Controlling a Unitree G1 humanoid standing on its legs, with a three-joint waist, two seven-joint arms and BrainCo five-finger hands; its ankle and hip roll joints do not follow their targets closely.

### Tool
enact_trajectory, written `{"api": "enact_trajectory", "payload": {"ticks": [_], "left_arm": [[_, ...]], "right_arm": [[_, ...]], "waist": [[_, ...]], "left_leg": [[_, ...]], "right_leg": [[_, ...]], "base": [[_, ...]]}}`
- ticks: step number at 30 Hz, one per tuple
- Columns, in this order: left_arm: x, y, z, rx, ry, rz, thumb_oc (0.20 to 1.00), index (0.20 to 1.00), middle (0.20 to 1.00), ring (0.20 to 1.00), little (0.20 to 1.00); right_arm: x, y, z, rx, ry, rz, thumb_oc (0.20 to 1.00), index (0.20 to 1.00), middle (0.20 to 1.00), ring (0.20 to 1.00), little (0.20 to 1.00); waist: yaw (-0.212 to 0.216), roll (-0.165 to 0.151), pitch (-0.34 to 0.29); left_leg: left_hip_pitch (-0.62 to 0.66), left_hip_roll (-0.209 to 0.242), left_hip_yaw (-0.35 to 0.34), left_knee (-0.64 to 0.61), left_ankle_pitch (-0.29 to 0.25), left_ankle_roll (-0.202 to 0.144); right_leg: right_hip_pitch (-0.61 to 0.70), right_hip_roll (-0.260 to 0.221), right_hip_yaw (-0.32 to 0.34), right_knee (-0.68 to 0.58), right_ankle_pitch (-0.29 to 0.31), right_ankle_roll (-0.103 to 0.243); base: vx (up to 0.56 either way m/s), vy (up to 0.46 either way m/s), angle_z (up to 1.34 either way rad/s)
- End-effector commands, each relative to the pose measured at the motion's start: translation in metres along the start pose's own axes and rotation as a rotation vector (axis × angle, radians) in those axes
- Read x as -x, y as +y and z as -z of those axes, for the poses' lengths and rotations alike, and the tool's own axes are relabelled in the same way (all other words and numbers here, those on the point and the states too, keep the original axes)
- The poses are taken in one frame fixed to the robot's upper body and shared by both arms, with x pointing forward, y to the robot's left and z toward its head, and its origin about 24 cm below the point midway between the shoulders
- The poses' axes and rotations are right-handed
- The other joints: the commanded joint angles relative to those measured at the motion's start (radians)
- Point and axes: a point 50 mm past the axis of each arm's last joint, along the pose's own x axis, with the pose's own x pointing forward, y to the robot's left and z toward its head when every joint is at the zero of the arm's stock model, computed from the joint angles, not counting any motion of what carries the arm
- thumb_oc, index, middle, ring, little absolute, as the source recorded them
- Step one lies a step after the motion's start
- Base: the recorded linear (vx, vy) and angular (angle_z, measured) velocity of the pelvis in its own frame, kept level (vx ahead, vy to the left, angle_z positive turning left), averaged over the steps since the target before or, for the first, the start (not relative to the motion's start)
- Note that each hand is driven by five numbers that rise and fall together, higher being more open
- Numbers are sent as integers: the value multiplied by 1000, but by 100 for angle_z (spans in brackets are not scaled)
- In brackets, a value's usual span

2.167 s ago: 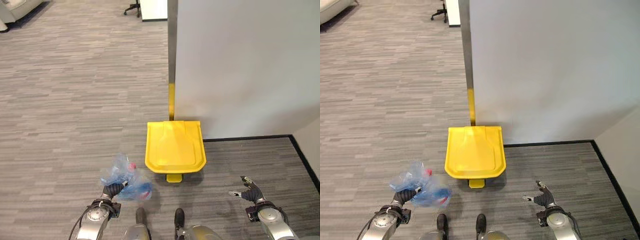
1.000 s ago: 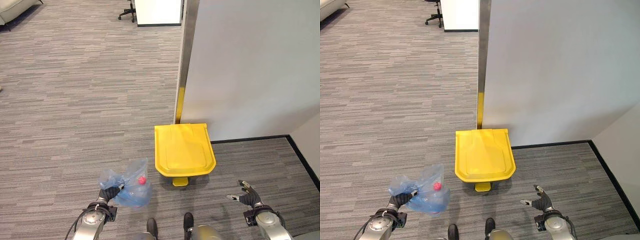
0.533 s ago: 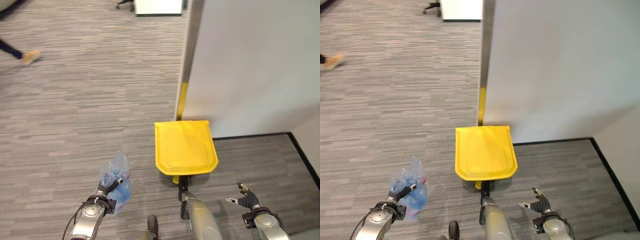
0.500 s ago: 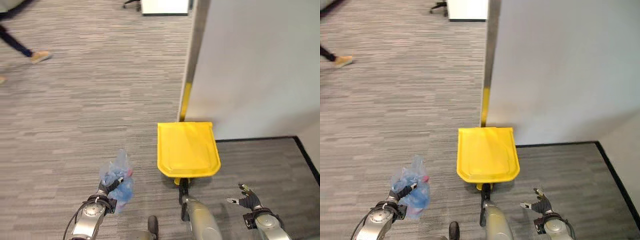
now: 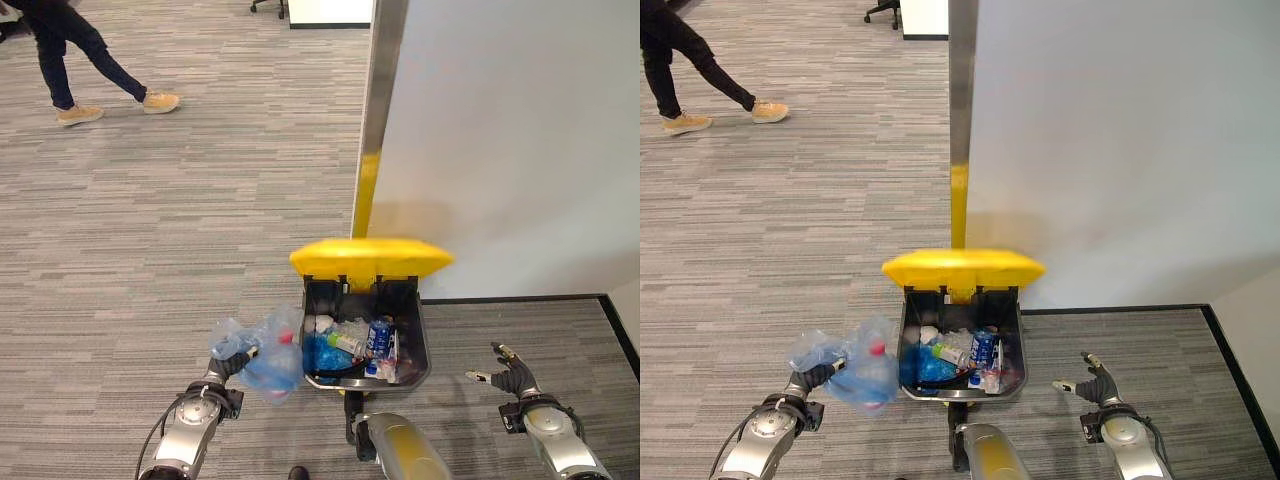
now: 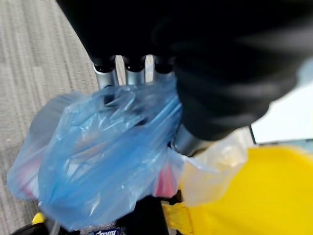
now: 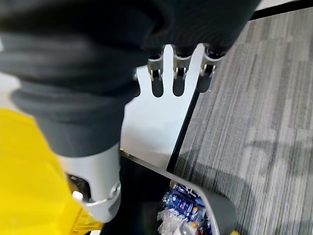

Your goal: Gather garbage on tea table into small bin, then transfer packed bag to large trash can.

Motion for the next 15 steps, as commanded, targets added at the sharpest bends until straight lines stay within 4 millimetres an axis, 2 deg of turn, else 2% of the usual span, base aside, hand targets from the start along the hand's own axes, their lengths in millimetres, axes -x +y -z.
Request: {"api": "enact_trajectory", "payload": {"ticks": [1,5,6,7,8,9,11,12,15], "left_arm": [[1,16,-18,-11,-111,-29,200,200,200,200,200],[-4,9,-36,-14,-181,-4,200,200,200,200,200],[-4,9,-36,-14,-181,-5,200,200,200,200,200],[-8,3,-50,-16,-238,16,200,200,200,200,200],[-11,-2,-65,-13,-292,38,200,200,200,200,200],[-12,-2,-65,-13,-294,37,200,200,200,200,200],[-13,-5,-80,1,-349,59,200,200,200,200,200],[-15,-10,-94,1,-401,88,200,200,200,200,200],[-18,-14,-115,-17,-469,114,200,200,200,200,200]], "right_arm": [[-7,16,-39,-86,-172,-59,1000,1000,1000,1000,1000],[-16,36,-103,-62,-377,-132,1000,1000,1000,1000,1000],[-16,36,-103,-62,-377,-132,1000,1000,1000,1000,1000],[-22,43,-143,-15,-479,-142,1000,1000,1000,1000,1000],[-28,48,-171,-9,-530,-139,1000,1000,1000,1000,1000],[-28,48,-172,-10,-532,-139,1000,1000,1000,1000,1000],[-33,47,-198,-8,-565,-122,1000,1000,1000,1000,1000],[-35,40,-223,12,-607,-95,1000,1000,1000,1000,1000],[-36,23,-257,68,-666,-31,1000,1000,1000,1000,1000]], "waist": [[25,-26,-36],[64,-23,-11],[64,-23,-12],[90,-25,10],[115,-26,29],[116,-27,29],[137,-28,53],[149,-26,78],[157,-31,108]], "left_leg": [[120,-139,28,12,-71,37],[75,-159,20,25,-97,54],[74,-159,20,26,-97,54],[35,-178,13,43,-105,61],[-6,-196,13,66,-113,69],[-8,-196,14,69,-114,69],[-43,-213,21,96,-122,75],[-68,-221,25,120,-125,78],[-98,-224,30,157,-133,79]], "right_leg": [[26,-34,64,-244,198,68],[-27,-49,68,-235,212,73],[-27,-49,68,-235,212,73],[-57,-60,72,-231,225,81],[-91,-70,78,-221,234,83],[-94,-70,79,-220,234,83],[-118,-84,83,-212,243,88],[-135,-98,86,-202,249,90],[-149,-115,84,-191,253,88]], "base": [[-39,16,-9],[-78,5,0],[-147,7,-4],[-194,15,-6],[-195,15,-1],[-127,17,4],[-114,29,3],[-139,31,-6],[-74,5,7]]}}
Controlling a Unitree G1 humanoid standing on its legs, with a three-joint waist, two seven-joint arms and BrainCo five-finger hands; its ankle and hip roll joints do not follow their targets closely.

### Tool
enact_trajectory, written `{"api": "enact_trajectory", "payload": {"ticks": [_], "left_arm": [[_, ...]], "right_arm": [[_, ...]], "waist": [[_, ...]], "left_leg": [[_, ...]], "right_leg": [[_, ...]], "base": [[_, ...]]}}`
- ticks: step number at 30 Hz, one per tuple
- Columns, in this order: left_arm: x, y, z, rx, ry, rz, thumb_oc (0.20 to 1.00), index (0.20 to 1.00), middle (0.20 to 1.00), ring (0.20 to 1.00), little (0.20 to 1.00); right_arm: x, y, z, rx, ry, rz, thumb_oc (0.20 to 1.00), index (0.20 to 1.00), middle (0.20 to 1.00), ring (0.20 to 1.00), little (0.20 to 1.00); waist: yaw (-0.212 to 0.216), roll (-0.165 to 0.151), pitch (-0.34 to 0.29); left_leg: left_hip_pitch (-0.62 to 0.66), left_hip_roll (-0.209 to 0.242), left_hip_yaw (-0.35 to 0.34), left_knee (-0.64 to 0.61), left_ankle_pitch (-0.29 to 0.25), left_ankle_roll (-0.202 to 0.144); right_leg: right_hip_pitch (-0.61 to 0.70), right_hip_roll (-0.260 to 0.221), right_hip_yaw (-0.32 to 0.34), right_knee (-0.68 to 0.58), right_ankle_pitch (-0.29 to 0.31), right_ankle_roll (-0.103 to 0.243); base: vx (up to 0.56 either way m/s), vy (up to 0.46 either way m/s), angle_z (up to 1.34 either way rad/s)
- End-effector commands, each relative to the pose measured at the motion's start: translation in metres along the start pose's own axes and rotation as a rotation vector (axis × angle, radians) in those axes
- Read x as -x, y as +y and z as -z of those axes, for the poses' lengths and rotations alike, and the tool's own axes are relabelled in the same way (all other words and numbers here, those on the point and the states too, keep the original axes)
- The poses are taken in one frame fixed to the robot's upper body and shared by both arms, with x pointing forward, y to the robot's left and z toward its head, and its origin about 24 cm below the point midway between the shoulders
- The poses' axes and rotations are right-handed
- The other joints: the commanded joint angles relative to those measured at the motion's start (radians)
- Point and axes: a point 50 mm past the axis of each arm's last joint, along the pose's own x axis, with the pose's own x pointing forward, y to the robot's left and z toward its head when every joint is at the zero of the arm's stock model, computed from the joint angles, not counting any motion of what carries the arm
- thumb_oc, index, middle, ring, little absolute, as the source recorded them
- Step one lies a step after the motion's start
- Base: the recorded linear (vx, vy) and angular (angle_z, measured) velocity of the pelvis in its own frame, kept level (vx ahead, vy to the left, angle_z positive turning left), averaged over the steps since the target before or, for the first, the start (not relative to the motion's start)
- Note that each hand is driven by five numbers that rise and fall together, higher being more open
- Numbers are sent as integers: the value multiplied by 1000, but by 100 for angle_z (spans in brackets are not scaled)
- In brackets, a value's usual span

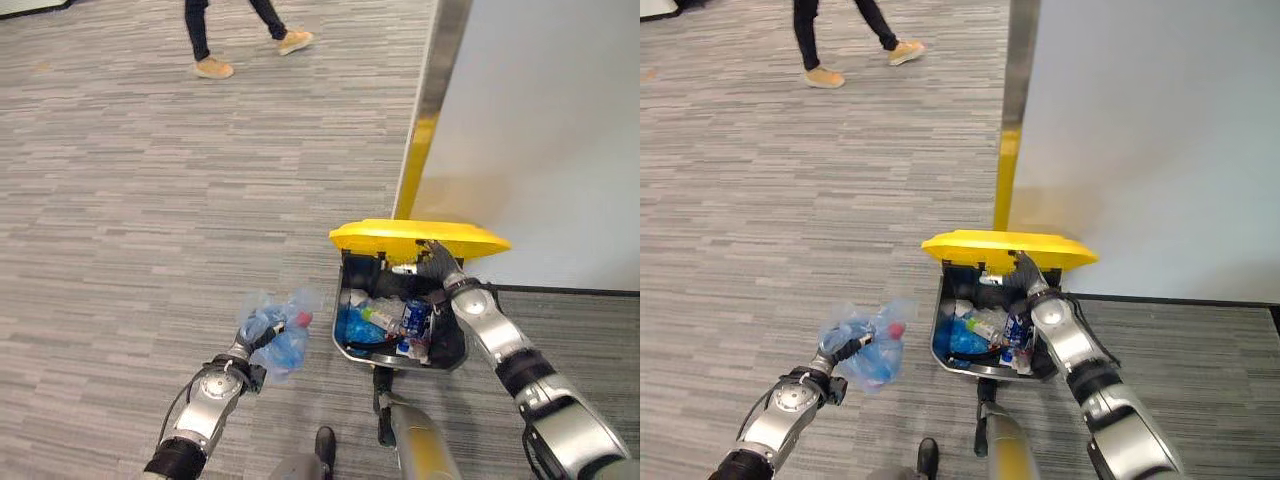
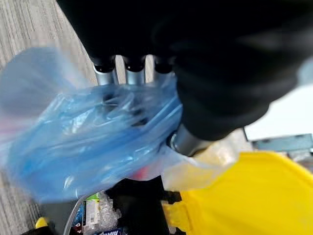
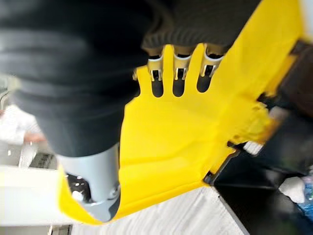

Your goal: Gather garbage on tea table into small bin, then transfer packed bag to large trash can.

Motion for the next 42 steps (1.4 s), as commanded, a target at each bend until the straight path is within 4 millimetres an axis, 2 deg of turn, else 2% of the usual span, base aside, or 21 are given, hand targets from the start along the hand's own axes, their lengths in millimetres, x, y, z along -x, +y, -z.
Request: {"api": "enact_trajectory", "payload": {"ticks": [1,2,3,5,11,12,13,14,15,16,17,23,29,31,34,39,40,41,42], "left_arm": [[-6,15,-48,6,-236,-25,200,200,200,200,200],[-6,16,-49,6,-238,-26,200,200,200,200,200],[-9,13,-59,-12,-273,-1,200,200,200,200,200],[-10,10,-69,-35,-310,30,200,200,200,200,200],[-13,-2,-93,-78,-394,104,200,200,200,200,200],[-13,-14,-111,-97,-467,164,200,200,200,200,200],[-14,-20,-120,-106,-497,188,200,200,200,200,200],[-15,-20,-120,-106,-497,188,200,200,200,200,200],[-15,-27,-132,-121,-542,213,200,200,200,200,200],[-15,-27,-132,-121,-543,213,200,200,200,200,200],[-18,-39,-148,-139,-593,248,200,200,200,200,200],[-28,-46,-175,-213,-658,223,200,200,200,200,200],[-46,-45,-172,-295,-590,178,200,200,200,200,200],[-61,-49,-156,-367,-482,164,200,200,200,200,200],[-72,-53,-146,-393,-404,160,200,200,200,200,200],[-86,-54,-127,-600,-274,150,213,213,213,213,213],[-86,-54,-127,-600,-274,150,325,325,325,325,325],[-90,-51,-122,-653,-234,128,699,699,699,699,699],[-91,-49,-122,-684,-229,115,1000,1000,1000,1000,1000]], "right_arm": [[-11,-19,-31,39,-101,72,1000,1000,1000,1000,1000],[-11,-20,-31,39,-102,73,1000,1000,1000,1000,1000],[-16,-28,-42,105,-123,80,1000,1000,1000,1000,1000],[-19,-37,-50,168,-132,85,1000,1000,1000,1000,1000],[-21,-49,-59,257,-140,85,1000,1000,1000,1000,1000],[-23,-56,-67,282,-156,101,1000,1000,1000,1000,1000],[-24,-61,-70,295,-157,114,1000,1000,1000,1000,1000],[-24,-61,-70,295,-157,114,1000,1000,1000,1000,1000],[-25,-65,-75,301,-167,124,1000,1000,1000,1000,1000],[-25,-65,-75,302,-168,125,1000,1000,1000,1000,1000],[-26,-68,-84,312,-189,138,1000,1000,1000,1000,1000],[-28,-70,-109,356,-260,145,1000,1000,1000,1000,1000],[-27,-68,-126,390,-313,133,1000,1000,1000,1000,1000],[-29,-64,-135,383,-336,128,1000,1000,1000,1000,1000],[-30,-56,-143,356,-359,117,1000,1000,1000,1000,1000],[-29,-30,-155,341,-424,58,1000,1000,1000,1000,1000],[-29,-30,-155,341,-424,58,1000,1000,1000,1000,1000],[-29,-24,-154,337,-429,44,1000,1000,1000,1000,1000],[-29,-22,-154,342,-428,39,1000,1000,1000,1000,1000]], "waist": [[10,-51,47],[10,-51,48],[10,-60,53],[5,-70,55],[-1,-90,53],[-9,-98,53],[-13,-100,55],[-13,-99,56],[-22,-103,54],[-20,-103,56],[-35,-107,59],[-58,-114,82],[-70,-120,109],[-91,-117,132],[-110,-111,145],[-149,-104,169],[-149,-104,169],[-155,-99,173],[-156,-97,173]], "left_leg": [[74,-115,10,113,-172,49],[73,-115,10,115,-173,49],[65,-113,9,127,-177,47],[61,-110,8,139,-181,45],[66,-102,11,130,-183,42],[77,-101,12,120,-182,42],[86,-102,13,109,-180,42],[87,-101,13,108,-180,42],[93,-101,15,100,-179,41],[94,-101,16,99,-178,41],[103,-102,23,87,-177,42],[112,-104,52,52,-167,43],[97,-105,81,56,-171,45],[75,-107,100,77,-179,48],[54,-106,109,92,-184,49],[19,-101,124,117,-194,46],[19,-101,124,117,-194,46],[16,-99,126,114,-192,44],[18,-98,126,110,-191,43]], "right_leg": [[-6,-29,31,-161,151,79],[-6,-30,31,-161,151,79],[-4,-35,24,-161,153,78],[-1,-39,21,-163,155,78],[4,-37,12,-163,152,80],[8,-35,12,-163,151,81],[11,-33,12,-164,152,83],[11,-33,12,-164,152,83],[11,-31,15,-165,154,85],[11,-31,15,-165,153,85],[9,-28,20,-166,158,88],[-7,-21,16,-162,157,100],[-44,-20,13,-143,151,103],[-68,-19,16,-131,153,99],[-90,-15,18,-121,153,93],[-118,-15,18,-100,145,84],[-118,-15,18,-100,145,84],[-123,-16,15,-98,144,82],[-124,-15,13,-98,143,82]], "base": [[-32,-3,11],[-21,-33,9],[-2,-41,10],[8,-44,11],[3,-32,6],[-6,-23,-4],[0,0,0],[0,0,0],[0,0,0],[-23,3,-4],[-16,7,-4],[-25,2,-14],[-16,-5,-27],[-6,12,-24],[9,-7,-14],[21,-10,-6],[34,-8,-6],[18,-11,-4],[25,-16,-5]]}}
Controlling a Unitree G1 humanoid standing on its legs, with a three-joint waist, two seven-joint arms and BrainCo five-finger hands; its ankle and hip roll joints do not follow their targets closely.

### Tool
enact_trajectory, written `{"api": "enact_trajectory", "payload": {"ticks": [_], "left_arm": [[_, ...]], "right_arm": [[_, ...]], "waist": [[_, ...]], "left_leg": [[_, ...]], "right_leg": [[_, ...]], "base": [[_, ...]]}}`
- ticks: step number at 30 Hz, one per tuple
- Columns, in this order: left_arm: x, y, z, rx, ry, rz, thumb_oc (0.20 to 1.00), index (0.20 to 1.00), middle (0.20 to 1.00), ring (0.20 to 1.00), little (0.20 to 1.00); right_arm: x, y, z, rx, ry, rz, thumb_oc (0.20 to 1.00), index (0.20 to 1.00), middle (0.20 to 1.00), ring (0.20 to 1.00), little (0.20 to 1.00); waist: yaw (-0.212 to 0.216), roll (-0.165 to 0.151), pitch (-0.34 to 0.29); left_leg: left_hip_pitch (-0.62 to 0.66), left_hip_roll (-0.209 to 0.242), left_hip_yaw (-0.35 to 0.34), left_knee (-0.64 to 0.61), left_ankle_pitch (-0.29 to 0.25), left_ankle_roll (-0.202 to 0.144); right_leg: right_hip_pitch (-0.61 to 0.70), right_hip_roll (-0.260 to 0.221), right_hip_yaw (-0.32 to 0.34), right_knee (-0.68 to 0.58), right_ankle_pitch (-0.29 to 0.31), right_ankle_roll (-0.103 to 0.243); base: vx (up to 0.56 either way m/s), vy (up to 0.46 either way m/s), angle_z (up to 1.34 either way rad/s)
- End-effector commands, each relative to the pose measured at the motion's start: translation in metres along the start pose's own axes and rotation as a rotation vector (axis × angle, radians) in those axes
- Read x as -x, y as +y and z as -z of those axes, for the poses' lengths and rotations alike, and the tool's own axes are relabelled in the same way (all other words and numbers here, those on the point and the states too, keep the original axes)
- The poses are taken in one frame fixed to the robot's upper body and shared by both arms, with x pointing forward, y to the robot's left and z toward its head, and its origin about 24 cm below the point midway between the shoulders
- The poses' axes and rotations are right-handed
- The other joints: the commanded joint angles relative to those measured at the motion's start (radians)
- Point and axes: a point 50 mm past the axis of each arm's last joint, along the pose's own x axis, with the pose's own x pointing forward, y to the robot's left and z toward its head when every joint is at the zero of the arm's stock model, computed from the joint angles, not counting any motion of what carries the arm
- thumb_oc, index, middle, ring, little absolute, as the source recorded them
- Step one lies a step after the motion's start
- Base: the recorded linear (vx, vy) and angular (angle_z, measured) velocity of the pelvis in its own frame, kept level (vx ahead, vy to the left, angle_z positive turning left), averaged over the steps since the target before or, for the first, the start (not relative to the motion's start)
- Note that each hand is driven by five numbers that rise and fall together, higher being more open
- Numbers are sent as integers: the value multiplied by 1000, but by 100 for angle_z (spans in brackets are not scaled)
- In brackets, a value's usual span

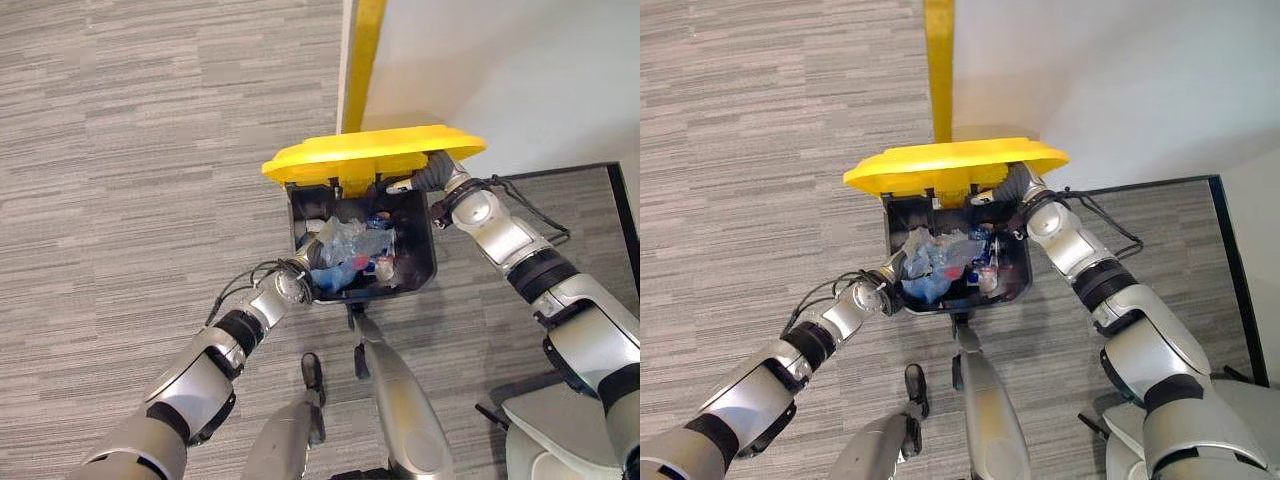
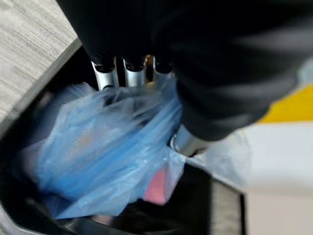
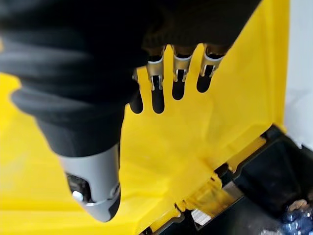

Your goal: Gather garbage on tea table into small bin, then transfer packed bag to large trash can.

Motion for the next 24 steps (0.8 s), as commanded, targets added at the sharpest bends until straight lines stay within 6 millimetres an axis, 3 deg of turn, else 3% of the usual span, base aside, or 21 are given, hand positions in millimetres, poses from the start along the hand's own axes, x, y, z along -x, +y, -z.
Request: {"api": "enact_trajectory", "payload": {"ticks": [1,4,12,15,19,21,22,24], "left_arm": [[-1,-1,-9,-110,-43,-38,1000,1000,1000,1000,1000],[0,-2,-7,-110,-37,-44,1000,1000,1000,1000,1000],[16,6,18,-15,4,-124,1000,1000,1000,1000,1000],[30,4,35,67,29,-142,1000,1000,1000,1000,1000],[60,-1,73,177,113,-174,1000,1000,1000,1000,1000],[68,-3,82,196,139,-174,1000,1000,1000,1000,1000],[89,-5,102,246,194,-198,1000,1000,1000,1000,1000],[100,-6,112,261,228,-204,1000,1000,1000,1000,1000]], "right_arm": [[-11,-12,-37,-31,-141,61,1000,1000,1000,1000,1000],[-10,-9,-35,-29,-139,55,1000,1000,1000,1000,1000],[6,3,-9,-57,-90,27,1000,1000,1000,1000,1000],[26,10,22,-53,-19,0,1000,1000,1000,1000,1000],[59,25,61,-98,83,-34,1000,1000,1000,1000,1000],[66,30,67,-112,102,-44,1000,1000,1000,1000,1000],[85,38,83,-155,159,-54,1000,1000,1000,1000,1000],[94,44,88,-179,178,-62,1000,1000,1000,1000,1000]], "waist": [[24,3,-40],[25,6,-43],[41,-3,-86],[50,-18,-106],[69,-33,-140],[70,-44,-150],[84,-50,-159],[86,-65,-167]], "left_leg": [[52,-54,13,124,-196,10],[60,-53,10,113,-194,8],[117,-48,1,78,-193,5],[151,-41,-5,88,-203,1],[201,-24,-15,101,-218,-7],[209,-30,-22,100,-215,-4],[221,-29,-28,128,-228,-1],[227,-40,-32,131,-224,4]], "right_leg": [[-69,-24,-83,-32,55,68],[-67,-25,-89,-32,55,67],[-33,-25,-111,-41,55,69],[14,-45,-118,-49,57,70],[77,-48,-128,-76,73,76],[87,-54,-123,-84,80,78],[119,-52,-122,-99,87,85],[132,-59,-117,-111,101,91]], "base": [[0,0,0],[0,0,0],[0,-5,1],[-16,-29,10],[-35,-5,29],[-37,13,14],[-57,37,11],[-69,35,14]]}}
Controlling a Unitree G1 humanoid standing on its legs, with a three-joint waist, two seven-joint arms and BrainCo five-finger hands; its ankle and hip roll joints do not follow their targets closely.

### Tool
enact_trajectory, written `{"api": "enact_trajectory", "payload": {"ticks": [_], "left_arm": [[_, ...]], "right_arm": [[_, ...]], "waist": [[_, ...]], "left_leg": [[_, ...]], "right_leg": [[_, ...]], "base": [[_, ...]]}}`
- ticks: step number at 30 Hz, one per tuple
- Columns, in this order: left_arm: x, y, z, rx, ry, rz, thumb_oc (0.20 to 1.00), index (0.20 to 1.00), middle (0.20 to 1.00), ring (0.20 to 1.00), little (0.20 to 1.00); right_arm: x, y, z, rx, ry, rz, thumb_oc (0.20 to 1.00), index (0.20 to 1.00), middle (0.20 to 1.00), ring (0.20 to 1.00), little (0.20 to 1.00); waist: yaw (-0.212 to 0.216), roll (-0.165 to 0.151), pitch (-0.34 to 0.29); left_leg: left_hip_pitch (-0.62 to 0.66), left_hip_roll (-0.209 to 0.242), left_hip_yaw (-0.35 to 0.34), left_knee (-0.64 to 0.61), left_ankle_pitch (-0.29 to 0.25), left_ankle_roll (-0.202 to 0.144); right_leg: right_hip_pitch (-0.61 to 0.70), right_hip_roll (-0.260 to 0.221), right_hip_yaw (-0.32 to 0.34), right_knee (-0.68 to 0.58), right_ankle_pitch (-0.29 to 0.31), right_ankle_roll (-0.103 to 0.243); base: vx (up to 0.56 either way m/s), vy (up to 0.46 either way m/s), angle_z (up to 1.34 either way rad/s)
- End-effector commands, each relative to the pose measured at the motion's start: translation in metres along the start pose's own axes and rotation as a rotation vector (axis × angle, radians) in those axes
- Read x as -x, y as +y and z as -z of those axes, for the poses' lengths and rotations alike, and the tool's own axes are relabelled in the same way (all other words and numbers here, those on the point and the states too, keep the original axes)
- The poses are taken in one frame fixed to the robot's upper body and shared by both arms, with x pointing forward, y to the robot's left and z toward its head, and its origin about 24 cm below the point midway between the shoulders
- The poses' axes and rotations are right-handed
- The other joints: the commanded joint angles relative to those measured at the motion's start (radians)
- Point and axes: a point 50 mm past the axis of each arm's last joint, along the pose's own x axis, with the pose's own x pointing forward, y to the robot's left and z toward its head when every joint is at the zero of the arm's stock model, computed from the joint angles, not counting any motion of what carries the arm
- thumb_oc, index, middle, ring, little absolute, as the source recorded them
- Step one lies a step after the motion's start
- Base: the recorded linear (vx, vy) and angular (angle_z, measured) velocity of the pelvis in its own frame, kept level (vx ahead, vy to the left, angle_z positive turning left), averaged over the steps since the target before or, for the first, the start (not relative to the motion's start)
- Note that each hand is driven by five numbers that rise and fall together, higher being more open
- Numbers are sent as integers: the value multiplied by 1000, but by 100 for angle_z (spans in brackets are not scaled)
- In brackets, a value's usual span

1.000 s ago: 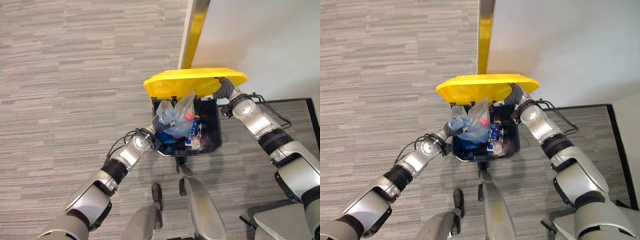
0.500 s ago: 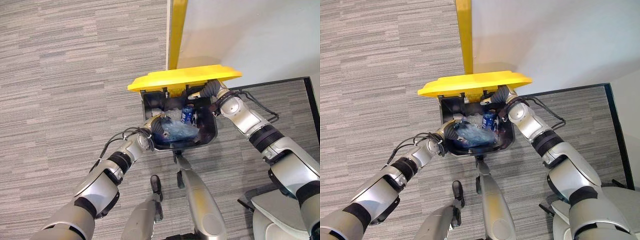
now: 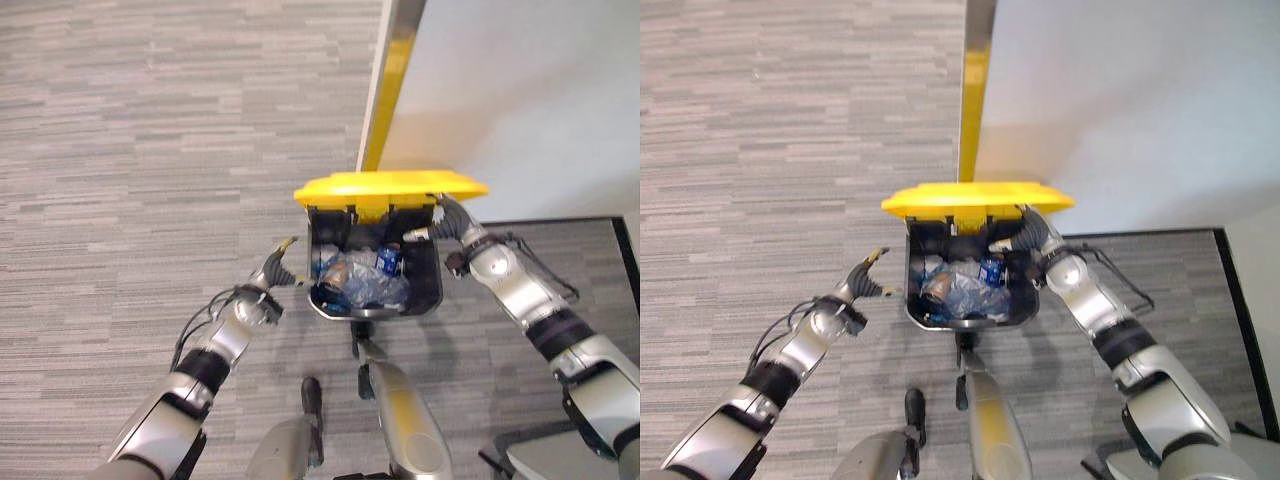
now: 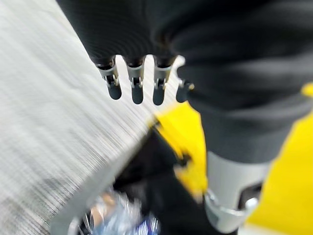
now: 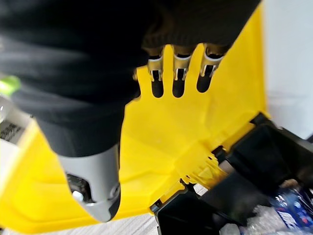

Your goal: Gather garbage on tea table into small bin, then transfer packed bag to large trash can.

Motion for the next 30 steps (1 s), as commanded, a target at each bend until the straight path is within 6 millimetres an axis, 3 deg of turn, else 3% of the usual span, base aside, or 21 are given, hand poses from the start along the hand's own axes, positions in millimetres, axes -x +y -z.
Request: {"api": "enact_trajectory", "payload": {"ticks": [1,2,4,5,6,8,9,12,13,14,16,17,19,22,30], "left_arm": [[20,8,24,21,29,-9,1000,1000,1000,1000,1000],[35,16,46,47,98,-40,1000,1000,1000,1000,1000],[43,20,57,71,138,-61,1000,1000,1000,1000,1000],[60,24,77,117,212,-91,1000,1000,1000,1000,1000],[67,26,84,137,238,-107,1000,1000,1000,1000,1000],[76,25,92,185,270,-123,1000,1000,1000,1000,1000],[82,24,99,211,299,-135,1000,1000,1000,1000,1000],[99,18,117,271,380,-141,1000,1000,1000,1000,1000],[99,18,117,270,380,-141,1000,1000,1000,1000,1000],[104,20,123,272,407,-144,1000,1000,1000,1000,1000],[108,23,128,250,429,-143,1000,1000,1000,1000,1000],[109,22,128,245,434,-140,1000,1000,1000,1000,1000],[110,20,128,262,432,-138,1000,1000,1000,1000,1000],[112,16,129,287,433,-133,1000,1000,1000,1000,1000],[113,8,131,307,445,-98,1000,1000,1000,1000,1000]], "right_arm": [[7,12,4,-37,-21,-18,1000,1000,1000,1000,1000],[21,19,21,-85,31,-23,1000,1000,1000,1000,1000],[29,23,33,-105,72,-22,1000,1000,1000,1000,1000],[42,27,50,-119,137,-29,1000,1000,1000,1000,1000],[47,29,56,-126,162,-33,1000,1000,1000,1000,1000],[56,32,65,-143,202,-38,1000,1000,1000,1000,1000],[61,37,71,-160,229,-43,1000,1000,1000,1000,1000],[86,52,101,-197,361,-57,1000,1000,1000,1000,1000],[86,52,101,-197,361,-57,1000,1000,1000,1000,1000],[98,60,114,-217,425,-69,1000,1000,1000,1000,1000],[109,71,123,-242,482,-90,1000,1000,1000,1000,1000],[115,76,128,-251,510,-96,1000,1000,1000,1000,1000],[124,81,134,-272,551,-102,1000,1000,1000,1000,1000],[131,84,142,-280,597,-108,1000,1000,1000,1000,1000],[147,69,157,-263,662,-49,1000,1000,1000,1000,1000]], "waist": [[11,-60,-102],[20,-75,-111],[24,-80,-116],[29,-83,-126],[26,-83,-123],[29,-79,-117],[34,-75,-114],[57,-28,-123],[56,-31,-125],[69,-12,-141],[80,-5,-158],[83,-6,-161],[87,-23,-186],[82,-17,-204],[61,-9,-238]], "left_leg": [[89,-71,41,119,-220,15],[87,-83,43,143,-219,22],[88,-88,44,147,-210,25],[101,-89,51,127,-195,31],[105,-90,52,119,-183,36],[101,-87,52,104,-153,41],[94,-84,54,96,-134,46],[65,-47,52,27,-66,53],[63,-49,52,25,-62,53],[55,-24,59,-4,-40,53],[43,-7,66,-18,-24,47],[42,-2,67,-17,-22,45],[36,-6,68,-30,-12,34],[26,12,90,-49,9,19],[43,21,82,-101,43,-5]], "right_leg": [[-37,-43,-36,-125,135,111],[-10,-44,-45,-152,146,126],[0,-43,-50,-163,148,134],[7,-42,-55,-157,153,151],[1,-44,-49,-139,185,169],[-3,-39,-37,-85,174,183],[-1,-41,-32,-41,157,180],[40,-38,-1,154,10,114],[37,-40,0,154,12,114],[69,-37,16,240,-55,96],[105,-38,33,280,-82,88],[131,-37,47,277,-88,91],[209,-26,60,152,-129,83],[215,8,90,85,-123,86],[299,26,86,-35,-137,65]], "base": [[-123,64,11],[-157,90,5],[-127,76,-9],[-119,79,-11],[-216,118,-17],[-168,59,-27],[-243,51,-34],[-246,54,-27],[-104,15,-1],[-58,-14,1],[-20,-46,-9],[50,-93,-26],[101,-121,-22],[71,-130,-40],[68,-71,0]]}}
